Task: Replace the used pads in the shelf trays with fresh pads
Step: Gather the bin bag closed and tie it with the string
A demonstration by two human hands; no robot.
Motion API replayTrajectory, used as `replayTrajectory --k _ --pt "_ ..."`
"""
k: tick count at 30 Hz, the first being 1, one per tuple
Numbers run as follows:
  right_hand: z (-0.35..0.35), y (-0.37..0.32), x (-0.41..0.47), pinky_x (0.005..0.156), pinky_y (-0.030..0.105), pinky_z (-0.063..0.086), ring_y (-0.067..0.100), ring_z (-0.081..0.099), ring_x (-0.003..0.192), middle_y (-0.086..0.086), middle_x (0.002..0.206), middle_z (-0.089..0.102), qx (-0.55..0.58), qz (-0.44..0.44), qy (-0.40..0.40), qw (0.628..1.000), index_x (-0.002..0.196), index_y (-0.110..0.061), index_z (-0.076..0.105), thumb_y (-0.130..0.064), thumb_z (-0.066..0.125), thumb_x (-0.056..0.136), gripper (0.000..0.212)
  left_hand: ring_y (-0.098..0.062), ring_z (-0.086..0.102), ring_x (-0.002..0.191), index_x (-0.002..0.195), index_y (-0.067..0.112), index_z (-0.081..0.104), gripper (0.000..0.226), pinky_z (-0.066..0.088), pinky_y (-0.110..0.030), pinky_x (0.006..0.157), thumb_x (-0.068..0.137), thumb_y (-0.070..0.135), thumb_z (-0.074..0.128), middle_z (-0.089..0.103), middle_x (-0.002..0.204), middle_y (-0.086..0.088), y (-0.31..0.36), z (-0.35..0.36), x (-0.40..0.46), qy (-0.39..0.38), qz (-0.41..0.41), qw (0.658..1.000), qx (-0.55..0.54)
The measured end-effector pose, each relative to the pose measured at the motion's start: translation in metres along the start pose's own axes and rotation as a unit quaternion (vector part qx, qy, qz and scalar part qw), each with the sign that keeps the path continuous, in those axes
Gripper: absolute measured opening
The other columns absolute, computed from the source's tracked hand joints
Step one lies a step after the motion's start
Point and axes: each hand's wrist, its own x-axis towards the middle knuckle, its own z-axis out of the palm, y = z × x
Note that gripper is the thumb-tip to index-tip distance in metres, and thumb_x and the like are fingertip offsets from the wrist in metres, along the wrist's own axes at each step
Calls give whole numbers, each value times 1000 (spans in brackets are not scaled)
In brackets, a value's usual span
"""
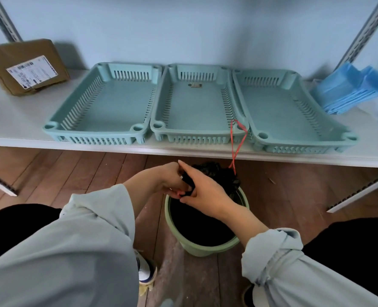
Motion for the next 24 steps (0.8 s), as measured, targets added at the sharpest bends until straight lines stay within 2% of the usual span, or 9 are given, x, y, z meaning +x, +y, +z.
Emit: replayTrajectory --k 4,7,10,12,15,17,19,21,24 --pt "5 13 2 98 37 46 20 50 125 -3 143 45 -4 43 -5 999 150 -34 16 -31 70 82 87 -13 54 59 120 10 51 37 45 -18 50 87 -1 62 59 71 -8 6 -7 -12 -32 -22 999 12" --pt "6 17 1 99 40 45 21 47 129 -2 139 51 -13 81 -1 997 150 -34 16 -39 69 82 87 -9 48 46 120 14 47 39 35 -16 41 87 -1 60 56 65 -7 14 -11 -15 3 -18 1000 17" --pt "5 8 2 94 37 44 15 50 125 -13 133 55 -34 60 65 996 149 -38 16 -50 67 79 87 -5 51 44 105 12 54 23 41 -14 40 88 -4 52 55 66 -6 23 -15 -14 40 -1 999 -17" --pt "2 1 3 90 34 43 12 54 118 -18 121 62 -10 34 113 993 146 -44 18 -47 65 82 80 -9 51 48 96 8 58 20 44 -16 41 88 -6 45 54 68 -8 27 -16 -14 54 9 998 -37" --pt "0 -6 5 78 30 41 14 60 103 -12 108 66 -2 10 150 989 146 -47 19 -40 64 85 76 -13 47 52 83 7 55 21 45 -18 39 90 -5 38 52 65 -9 30 -14 -14 105 27 990 -91" --pt "2 -8 7 74 28 43 15 63 94 -7 102 68 13 13 147 989 147 -44 20 -37 63 87 74 -14 44 49 83 6 51 22 45 -20 39 90 -6 34 48 62 -9 32 -14 -13 145 33 981 -126" --pt "3 -9 12 77 33 51 11 68 80 -6 93 71 87 18 138 986 144 -44 28 -32 64 87 68 -15 40 46 80 8 45 23 40 -17 34 90 -8 31 42 60 -10 33 -14 -12 172 34 974 -142" --pt "4 -6 16 82 39 55 8 69 71 -5 86 71 190 11 135 972 137 -39 44 -22 67 85 59 -15 37 44 73 12 39 30 35 -12 31 90 -10 29 39 59 -9 33 -15 -12 182 28 971 -151" --pt "12 10 14 79 40 57 10 69 70 -5 82 71 216 26 138 966 104 -31 67 -16 67 85 24 -13 31 39 84 13 43 29 29 -12 32 91 -11 28 38 62 -8 34 -22 -13 205 24 959 -195"
